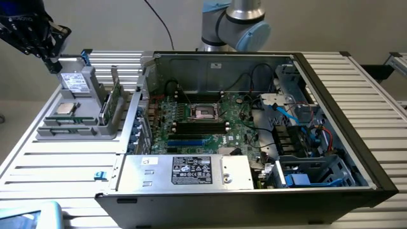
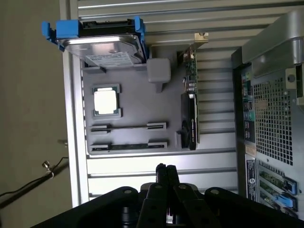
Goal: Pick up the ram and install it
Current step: 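Reach for the ram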
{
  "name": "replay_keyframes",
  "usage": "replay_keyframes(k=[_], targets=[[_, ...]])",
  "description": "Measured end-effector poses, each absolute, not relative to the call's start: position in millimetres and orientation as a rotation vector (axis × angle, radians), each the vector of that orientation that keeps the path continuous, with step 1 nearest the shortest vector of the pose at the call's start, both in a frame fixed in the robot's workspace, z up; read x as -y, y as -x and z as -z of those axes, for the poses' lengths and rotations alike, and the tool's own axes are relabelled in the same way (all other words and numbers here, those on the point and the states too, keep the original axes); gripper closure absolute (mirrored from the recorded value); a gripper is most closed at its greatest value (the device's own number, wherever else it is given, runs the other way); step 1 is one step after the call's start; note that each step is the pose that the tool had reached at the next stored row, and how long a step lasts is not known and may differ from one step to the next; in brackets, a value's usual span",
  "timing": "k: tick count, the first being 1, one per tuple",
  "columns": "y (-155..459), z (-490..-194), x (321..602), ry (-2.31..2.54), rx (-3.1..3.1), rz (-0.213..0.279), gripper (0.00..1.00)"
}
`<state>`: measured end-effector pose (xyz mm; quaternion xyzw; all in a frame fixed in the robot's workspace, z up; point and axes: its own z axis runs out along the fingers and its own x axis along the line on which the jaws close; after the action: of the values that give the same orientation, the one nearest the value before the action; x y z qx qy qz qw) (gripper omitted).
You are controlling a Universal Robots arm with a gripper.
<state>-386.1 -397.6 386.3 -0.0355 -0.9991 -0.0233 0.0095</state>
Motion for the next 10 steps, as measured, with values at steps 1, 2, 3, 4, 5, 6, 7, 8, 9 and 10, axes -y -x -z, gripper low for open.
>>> replay_keyframes(k=[1,2,3,4,5,6,7,8,9,10], targets=[[390,-386,398,0.111,3.12,0.073,0.89],[395,-386,397,0.111,3.12,0.073,0.89],[399,-385,397,0.111,3.12,0.073,0.89],[402,-384,397,0.111,3.12,0.073,0.89],[405,-383,397,0.111,3.12,0.072,0.89],[408,-382,396,0.111,3.12,0.072,0.89],[409,-381,394,0.111,3.12,0.071,0.89],[410,-380,392,0.111,3.12,0.07,0.89],[412,-379,390,0.111,3.12,0.069,0.89],[413,-379,387,0.111,3.12,0.067,0.89]])
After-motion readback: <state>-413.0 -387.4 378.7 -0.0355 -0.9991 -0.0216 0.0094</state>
